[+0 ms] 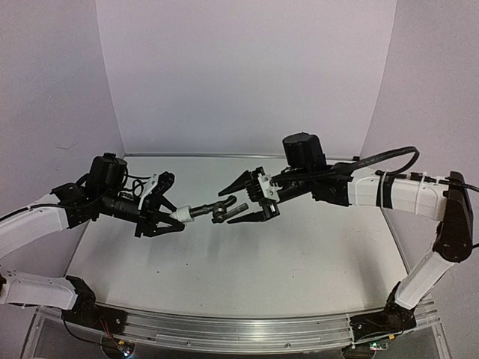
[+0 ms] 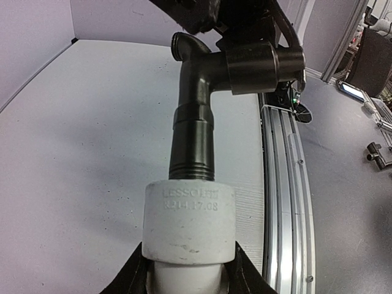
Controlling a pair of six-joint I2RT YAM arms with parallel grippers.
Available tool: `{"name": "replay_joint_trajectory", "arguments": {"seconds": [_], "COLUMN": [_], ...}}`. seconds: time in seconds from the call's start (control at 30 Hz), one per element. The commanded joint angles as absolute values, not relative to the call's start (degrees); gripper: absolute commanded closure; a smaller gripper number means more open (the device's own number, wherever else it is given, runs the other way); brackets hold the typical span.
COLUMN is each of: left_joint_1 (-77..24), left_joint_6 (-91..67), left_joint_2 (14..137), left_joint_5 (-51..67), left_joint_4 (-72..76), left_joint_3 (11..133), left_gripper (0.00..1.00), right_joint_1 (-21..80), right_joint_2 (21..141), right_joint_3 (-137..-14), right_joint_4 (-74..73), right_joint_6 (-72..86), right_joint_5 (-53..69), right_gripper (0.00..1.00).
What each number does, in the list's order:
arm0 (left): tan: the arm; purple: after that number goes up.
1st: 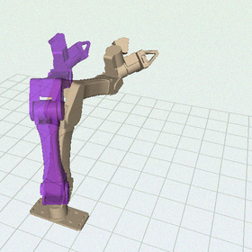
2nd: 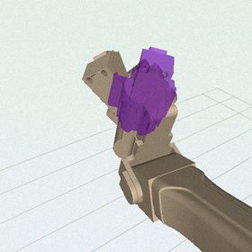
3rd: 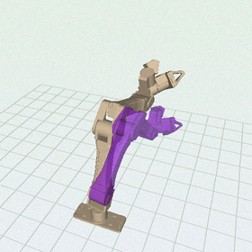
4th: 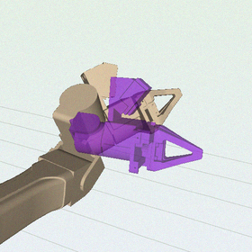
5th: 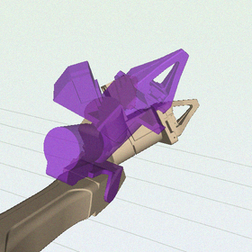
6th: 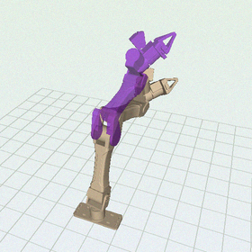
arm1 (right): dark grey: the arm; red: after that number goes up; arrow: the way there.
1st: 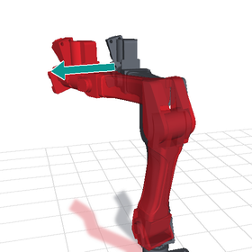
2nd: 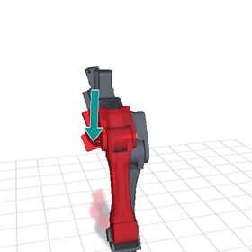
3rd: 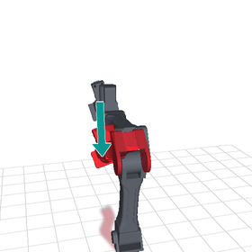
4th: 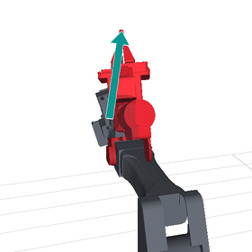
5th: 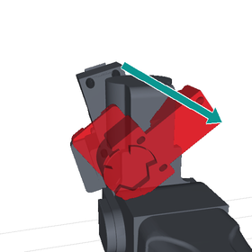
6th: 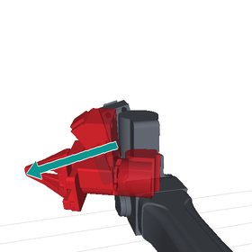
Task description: Install the water faucets
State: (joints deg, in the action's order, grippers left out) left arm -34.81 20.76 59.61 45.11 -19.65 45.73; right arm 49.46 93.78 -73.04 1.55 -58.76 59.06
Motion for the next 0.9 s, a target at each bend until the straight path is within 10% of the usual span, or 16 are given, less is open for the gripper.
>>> {"name": "replay_joint_trajectory", "arguments": {"seconds": [0.0, 0.33, 0.77, 0.87], "left_joint_1": [-34.5, -34.6, -35.1, -35.1], "left_joint_6": [21.1, 25.9, 33.3, 33.0], "left_joint_2": [59.7, 57.6, 52.9, 52.7], "left_joint_5": [48.1, 37.4, 20.5, 22.6], "left_joint_4": [-17.1, -16.3, -7.7, -7.6], "left_joint_3": [50.3, 50.0, 45.8, 44.5], "left_gripper": [1.0, 1.0, 1.0, 1.0], "right_joint_1": [50.5, 50.5, 46.3, 45.0], "right_joint_2": [96.3, 99.5, 111.2, 113.4], "right_joint_3": [-77.1, -79.6, -86.0, -85.3], "right_joint_4": [1.3, 4.6, 17.2, 20.4], "right_joint_6": [-55.0, -25.9, 60.2, 74.3], "right_joint_5": [60.2, 62.0, 63.5, 65.1], "right_gripper": [0.46, 0.9, 0.93, 0.75]}}
